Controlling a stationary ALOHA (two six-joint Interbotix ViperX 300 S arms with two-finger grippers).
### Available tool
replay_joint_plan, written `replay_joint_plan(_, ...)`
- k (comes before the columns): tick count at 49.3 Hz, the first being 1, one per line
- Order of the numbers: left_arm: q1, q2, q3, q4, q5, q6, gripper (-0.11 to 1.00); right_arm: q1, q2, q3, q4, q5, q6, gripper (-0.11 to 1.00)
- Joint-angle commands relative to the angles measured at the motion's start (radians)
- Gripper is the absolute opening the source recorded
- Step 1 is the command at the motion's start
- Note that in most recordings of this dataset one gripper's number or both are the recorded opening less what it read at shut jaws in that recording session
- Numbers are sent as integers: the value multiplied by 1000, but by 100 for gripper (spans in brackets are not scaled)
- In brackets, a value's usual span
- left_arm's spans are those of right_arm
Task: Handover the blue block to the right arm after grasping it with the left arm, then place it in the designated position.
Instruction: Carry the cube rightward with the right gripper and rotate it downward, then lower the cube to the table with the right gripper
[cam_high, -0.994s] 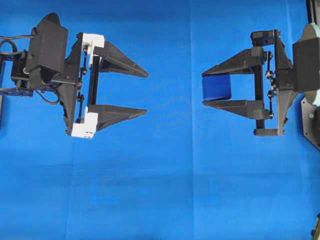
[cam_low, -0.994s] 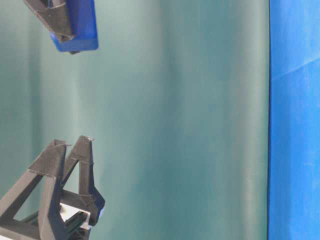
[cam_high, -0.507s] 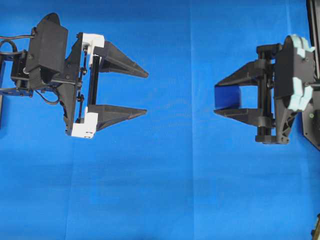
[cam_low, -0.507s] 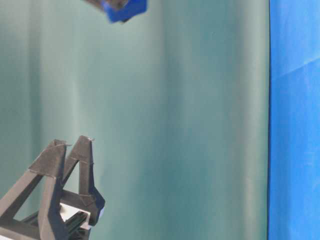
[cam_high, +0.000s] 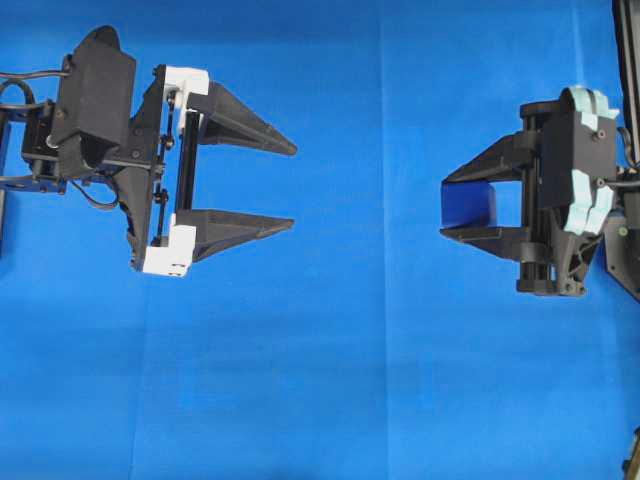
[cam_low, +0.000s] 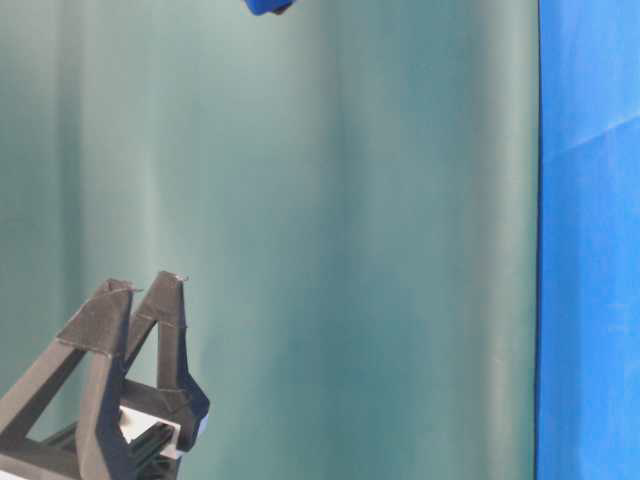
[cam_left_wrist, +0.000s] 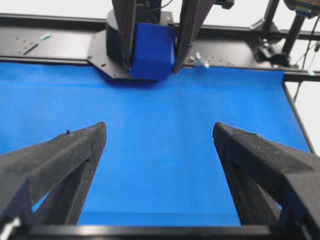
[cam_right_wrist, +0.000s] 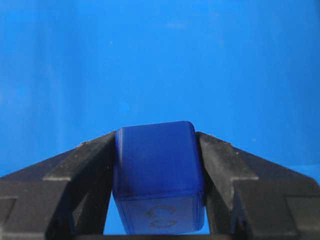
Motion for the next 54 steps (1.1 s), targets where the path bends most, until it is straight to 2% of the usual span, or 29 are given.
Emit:
replay_joint_plan(1,2,-20,-26,3,-6,2,92,3,-6,-26,-3,-3,0,42)
replay_joint_plan(13,2,-20,-26,3,-6,0,92,3,18,-25,-5,-17,2,42)
replay_joint_plan(28,2,-18,-26,3,-6,0,92,-23,184,-25,-11,-147,8,42)
replay_joint_plan(40,2,-20,-25,3,-6,0,92,-89,348,-11,-9,-321,9,42)
replay_joint_plan(54,2,-20,-23,2,-3,2,92,-169,552,31,8,-635,9,42)
